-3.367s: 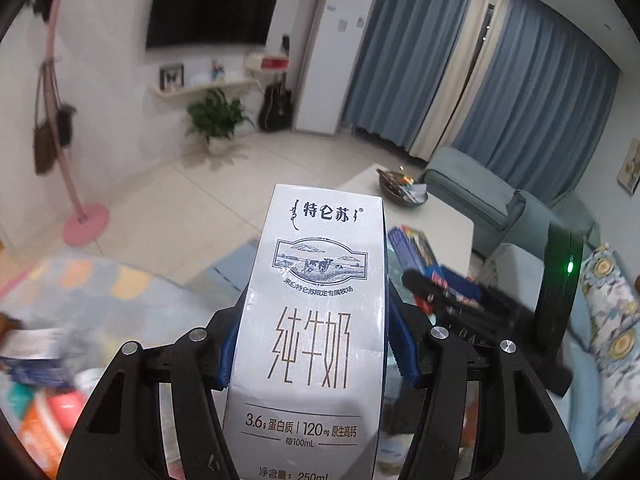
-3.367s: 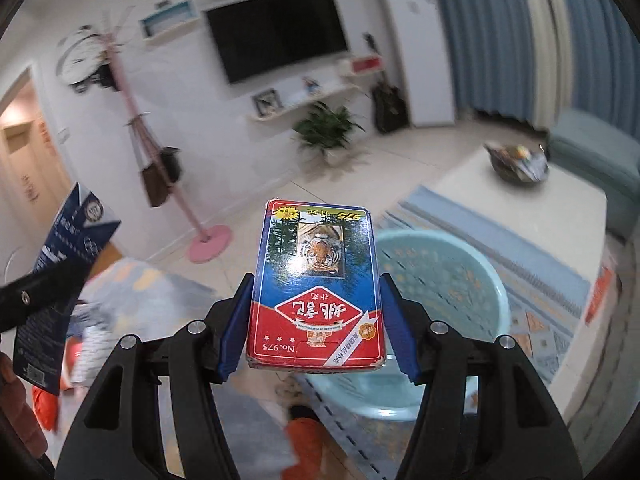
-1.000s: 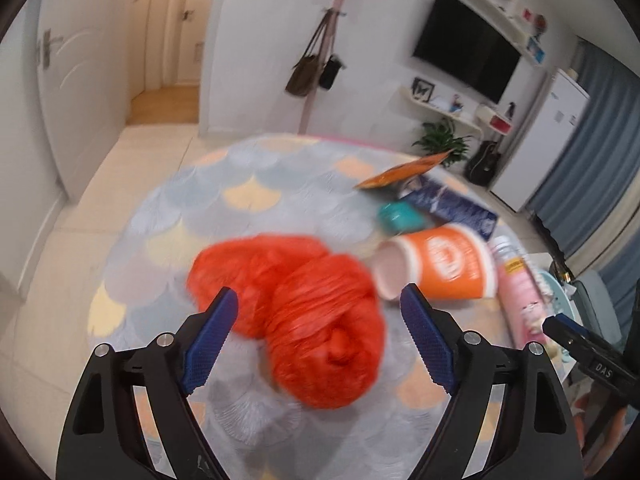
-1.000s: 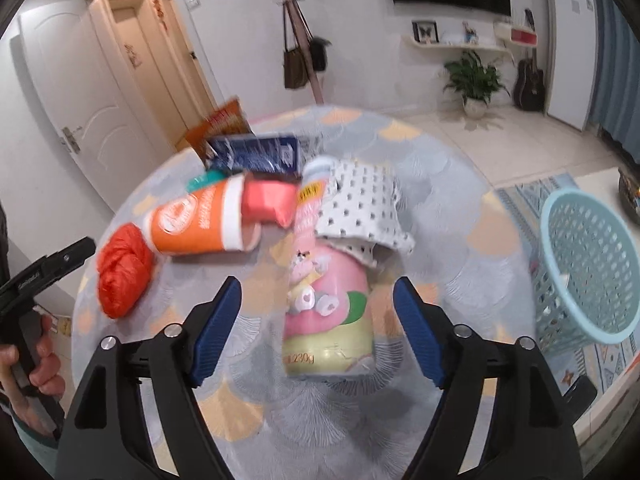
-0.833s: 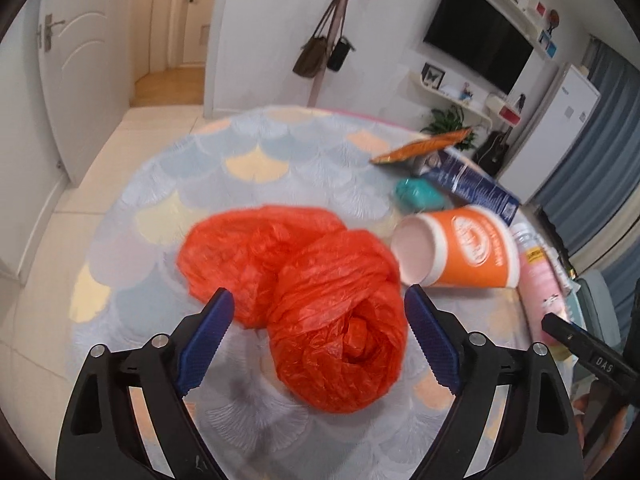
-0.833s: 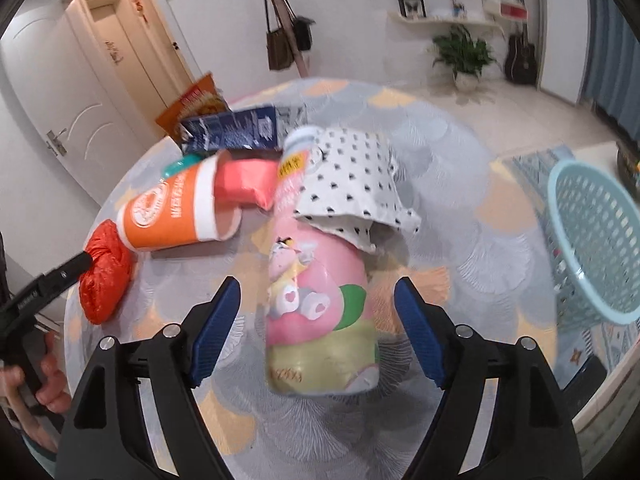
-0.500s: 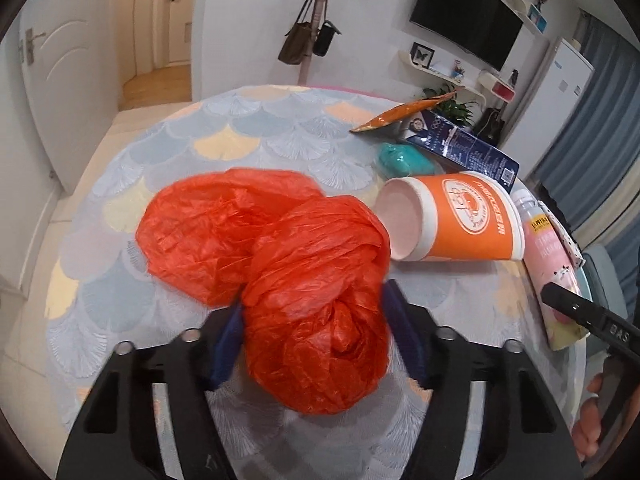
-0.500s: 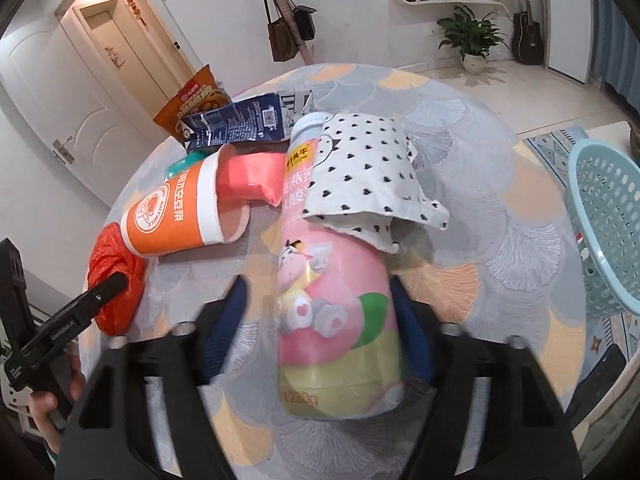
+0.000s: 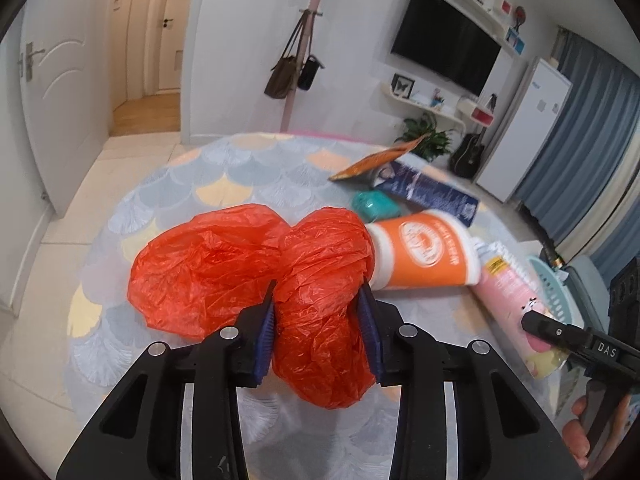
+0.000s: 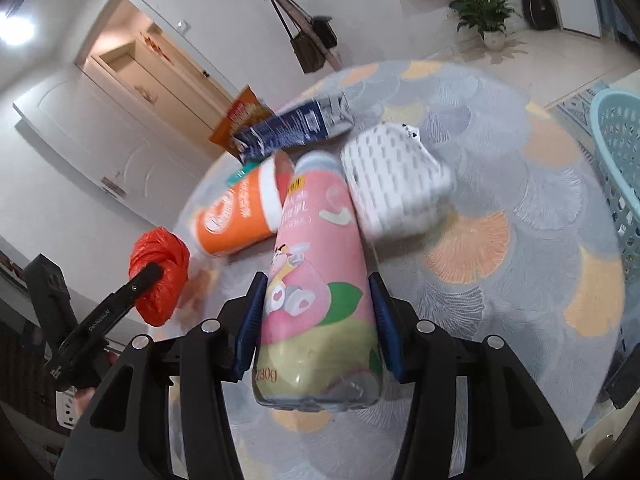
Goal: Collect trash
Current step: 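Carry bag and pink bottle over the wastebasket and open both tools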
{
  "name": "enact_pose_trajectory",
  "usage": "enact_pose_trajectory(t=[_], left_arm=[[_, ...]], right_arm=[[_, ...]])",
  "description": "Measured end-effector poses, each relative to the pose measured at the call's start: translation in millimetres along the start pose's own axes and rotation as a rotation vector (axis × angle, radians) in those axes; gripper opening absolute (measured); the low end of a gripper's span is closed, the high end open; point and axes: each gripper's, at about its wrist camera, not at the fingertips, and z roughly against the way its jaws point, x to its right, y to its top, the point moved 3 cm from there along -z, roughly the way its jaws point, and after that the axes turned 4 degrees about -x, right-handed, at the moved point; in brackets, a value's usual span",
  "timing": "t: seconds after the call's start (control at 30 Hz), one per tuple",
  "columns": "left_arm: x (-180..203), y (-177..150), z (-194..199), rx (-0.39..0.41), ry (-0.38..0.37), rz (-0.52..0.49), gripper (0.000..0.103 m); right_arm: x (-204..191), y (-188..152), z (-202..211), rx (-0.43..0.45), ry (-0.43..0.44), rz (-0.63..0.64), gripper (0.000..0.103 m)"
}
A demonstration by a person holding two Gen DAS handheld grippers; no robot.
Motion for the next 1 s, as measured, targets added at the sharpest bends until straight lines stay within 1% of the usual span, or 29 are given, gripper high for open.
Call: enact_pose_trajectory(t=[0.27, 0.43, 0.53, 0.63, 0.7, 0.77, 0.83, 0.87, 0.97, 1.0], left_arm=[[25, 8, 21, 0.063, -0.048, -0.051, 0.035], [47, 15, 36, 0.108, -0.079, -0.096, 0.035], [67, 21, 44, 0.133, -0.117, -0.134, 0.035], [99, 26, 47, 0.147, -0.159, -0.192, 0.035], [122, 28, 46, 0.150, -0.180, -0.230, 0.035], [150, 30, 43, 0.146, -0.215, -0.269, 0.035], [173, 31, 39, 0.139, -0.245, -0.300, 0.035], [191, 32, 36, 0.133, -0.265, -0.324, 0.035], [228, 33, 29, 0.111, -0.317, -0.370, 0.035], [245, 34, 24, 0.097, -0.339, -0.388, 0.035]], right_arm=[[-27, 3, 35, 0.090, -0.045, 0.088, 0.047], [-30, 9, 58, 0.152, -0.046, 0.102, 0.047], [-28, 15, 80, 0.217, -0.066, 0.110, 0.047], [-22, 20, 109, 0.304, -0.109, 0.114, 0.047], [-16, 23, 124, 0.346, -0.137, 0.109, 0.047], [-6, 27, 141, 0.395, -0.176, 0.099, 0.047], [6, 31, 157, 0.437, -0.211, 0.081, 0.047], [16, 34, 166, 0.458, -0.229, 0.066, 0.047], [45, 39, 187, 0.501, -0.259, 0.010, 0.047], [55, 41, 193, 0.512, -0.269, -0.008, 0.047]])
